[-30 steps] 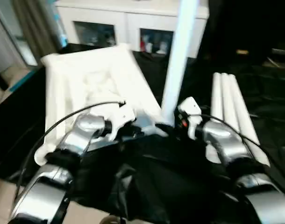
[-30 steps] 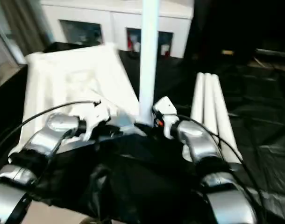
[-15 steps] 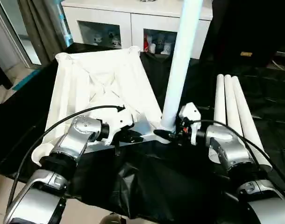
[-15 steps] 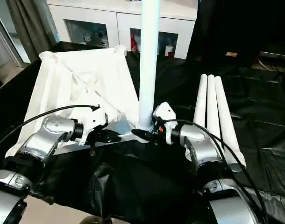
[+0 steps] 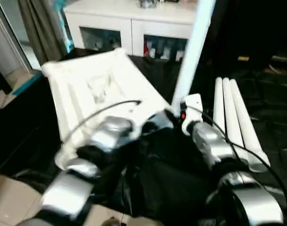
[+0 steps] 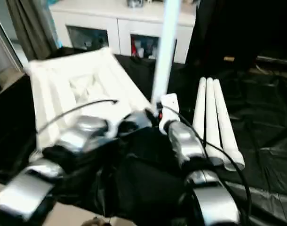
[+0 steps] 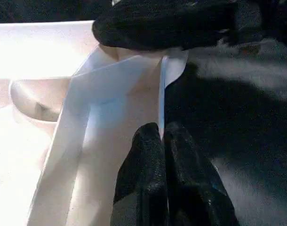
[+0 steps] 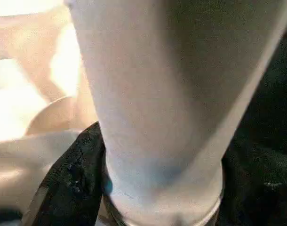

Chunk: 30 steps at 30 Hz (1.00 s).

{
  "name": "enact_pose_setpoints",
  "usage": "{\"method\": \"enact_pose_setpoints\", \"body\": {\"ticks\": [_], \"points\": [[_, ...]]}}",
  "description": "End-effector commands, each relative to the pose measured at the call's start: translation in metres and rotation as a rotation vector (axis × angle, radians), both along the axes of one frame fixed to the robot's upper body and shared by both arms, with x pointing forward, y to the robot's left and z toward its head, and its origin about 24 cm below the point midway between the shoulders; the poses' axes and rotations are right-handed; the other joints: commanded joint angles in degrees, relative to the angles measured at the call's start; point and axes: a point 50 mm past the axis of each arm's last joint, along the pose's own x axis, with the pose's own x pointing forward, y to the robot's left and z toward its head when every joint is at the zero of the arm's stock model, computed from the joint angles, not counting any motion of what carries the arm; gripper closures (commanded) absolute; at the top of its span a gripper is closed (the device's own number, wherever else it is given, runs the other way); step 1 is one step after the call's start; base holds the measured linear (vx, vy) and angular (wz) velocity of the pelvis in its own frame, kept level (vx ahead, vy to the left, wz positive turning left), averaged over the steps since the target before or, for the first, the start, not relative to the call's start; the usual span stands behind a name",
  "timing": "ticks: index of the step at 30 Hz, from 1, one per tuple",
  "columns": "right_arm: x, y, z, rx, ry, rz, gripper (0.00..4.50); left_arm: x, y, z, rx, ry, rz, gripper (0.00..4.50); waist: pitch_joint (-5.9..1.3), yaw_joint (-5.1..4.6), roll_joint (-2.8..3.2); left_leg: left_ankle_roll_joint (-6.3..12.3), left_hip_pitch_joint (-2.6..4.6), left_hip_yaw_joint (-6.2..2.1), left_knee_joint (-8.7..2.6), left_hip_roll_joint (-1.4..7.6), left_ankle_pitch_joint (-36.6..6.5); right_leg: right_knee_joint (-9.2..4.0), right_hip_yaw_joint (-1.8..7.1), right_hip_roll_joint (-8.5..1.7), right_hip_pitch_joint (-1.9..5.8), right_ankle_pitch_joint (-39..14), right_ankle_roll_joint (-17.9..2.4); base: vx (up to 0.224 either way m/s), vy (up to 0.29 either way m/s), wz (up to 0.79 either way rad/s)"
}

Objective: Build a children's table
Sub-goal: Rotate leg to tighten

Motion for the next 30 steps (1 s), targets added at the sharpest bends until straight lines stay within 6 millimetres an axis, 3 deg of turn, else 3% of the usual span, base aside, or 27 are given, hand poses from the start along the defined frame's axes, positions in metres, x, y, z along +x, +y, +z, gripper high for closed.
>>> {"method": "enact_pose_setpoints", "body": {"ticks": [1, 3, 5, 7, 9, 12, 13, 18, 19, 21, 22, 24, 28, 30], "points": [[-0.016, 0.016, -0.029, 0.001, 0.13, 0.037, 1.75, 0.013, 0.016, 0.006, 0.043, -0.067, 0.179, 4.5, -3.7, -0.62, -0.17, -0.17, 1.19, -2.66, -4.71, 4.27, -15.3, -5.82, 4.32, -7.2, 1.66, -20.4, -8.0, 0.0, 0.0, 0.0], [-0.014, 0.024, -0.024, 0.038, 0.109, 0.052, 1.75, 0.013, 0.011, 0.007, 0.036, -0.073, 0.158, 4.5, -3.8, -0.5, -0.23, 0.5, 0.93, -2.62, -4.67, 4.27, -14.3, -5.55, 4.38, -7.33, 1.91, -18.5, -8.5, 0.0, 0.0, 0.0], [-0.011, 0.031, -0.015, 0.059, 0.067, 0.103, 1.06, 0.011, 0.008, 0.008, 0.026, -0.082, 0.108, 4.5, -3.74, -0.48, -0.37, 1.14, 0.84, -2.54, -4.64, 4.22, -13.8, -5.59, 4.31, -7.29, 1.96, -18.2, -8.7, 0.0, 0.0, 0.0], [-0.008, 0.03, -0.007, 0.05, 0.018, 0.186, 1.03, 0.009, 0.013, 0.007, 0.025, -0.071, 0.051, 4.5, -3.69, -0.51, -0.26, 1.28, 0.73, -2.64, -4.68, 4.24, -14.4, -5.54, 4.21, -7.34, 2.04, -19.1, -8.6, 0.0, 0.0, 0.0], [-0.007, 0.028, -0.004, 0.049, 0.003, 0.223, 1.03, 0.007, 0.015, 0.006, 0.03, -0.08, 0.004, 4.5, -3.73, -1.04, -0.55, 1.72, 0.07, -2.89, -4.87, 4.2, -13.7, -5.38, 4.12, -7.36, 2.61, -18.9, -8.0, 0.0, 0.0, 0.0], [-0.009, 0.018, 0.0, 0.028, -0.02, 0.342, 1.03, 0.0, 0.025, 0.003, 0.01, -0.042, -0.089, 4.5, -3.85, -1.58, -0.33, 2.34, 0.26, -2.67, -4.61, 4.25, -12.5, -5.16, 4.17, -7.2, 2.36, -16.4, -9.1, 0.0, 0.0, 0.0], [-0.012, 0.01, 0.001, 0.007, -0.031, 0.422, 1.03, -0.005, 0.031, 0.003, -0.004, -0.029, -0.154, 4.5, -3.92, -1.53, -0.4, 3.27, 0.1, -2.38, -4.28, 4.17, -11.0, -4.91, 4.18, -7.2, 2.51, -13.9, -10.4, 0.0, 0.0, 0.0], [-0.019, -0.011, 0.007, -0.016, -0.06, 0.577, 1.03, -0.019, 0.05, 0.001, -0.012, 0.021, -0.323, 4.5, -4.57, -0.8, -0.29, 5.59, -0.24, -2.23, -3.73, 4.46, -6.0, -3.64, 3.98, -6.99, 2.64, -6.5, -11.8, 0.0, 0.0, 0.0], [-0.02, -0.014, 0.008, -0.016, -0.065, 0.594, 1.03, -0.021, 0.053, 0.001, -0.013, 0.032, -0.337, 4.5, -4.81, -0.65, -0.22, 6.74, -0.41, -2.11, -3.42, 4.57, -3.5, -2.79, 3.98, -6.79, 2.34, -1.3, -13.2, 0.0, 0.0, 0.0], [-0.022, -0.02, 0.012, -0.015, -0.072, 0.64, 1.03, -0.026, 0.061, 0.002, -0.015, 0.06, -0.381, 4.5, -4.71, -0.55, -0.13, 7.48, -0.38, -2.09, -3.39, 4.74, -4.0, -2.67, 3.91, -6.71, 2.07, -0.2, -13.8, 0.0, 0.0, 0.0], [-0.023, -0.023, 0.014, -0.015, -0.073, 0.668, 1.03, -0.028, 0.065, 0.002, -0.011, 0.079, -0.402, 4.5, -4.54, -0.24, 0.19, 6.8, -0.3, -2.1, -3.47, 4.75, -5.9, -3.01, 3.87, -6.81, 2.0, -2.8, -13.9, 0.0, 0.0, 0.0], [-0.025, -0.025, 0.014, -0.018, -0.072, 0.692, 1.03, -0.031, 0.068, 0.001, -0.005, 0.089, -0.419, 4.5, -4.48, -0.27, 0.08, 6.48, -0.31, -2.09, -3.55, 4.8, -6.5, -3.15, 3.89, -6.77, 2.04, -3.7, -13.7, 0.0, 0.0, 0.0], [-0.03, -0.026, 0.014, -0.027, -0.064, 0.774, 1.03, -0.035, 0.075, 0.0, 0.007, 0.109, -0.443, 4.5, -4.24, 0.3, 0.13, 3.96, 0.11, -2.11, -3.84, 4.89, -9.0, -3.85, 4.08, -6.79, 1.82, -9.5, -12.2, 0.0, 0.0, 0.0], [-0.03, -0.026, 0.014, -0.024, -0.063, 0.778, 1.3, -0.035, 0.076, 0.0, 0.007, 0.109, -0.443, 4.5, -4.28, 0.35, 0.12, 3.71, 0.08, -2.12, -3.83, 4.86, -9.2, -3.85, 4.08, -6.85, 1.87, -9.9, -12.1, 0.0, 0.0, 0.0]]}}
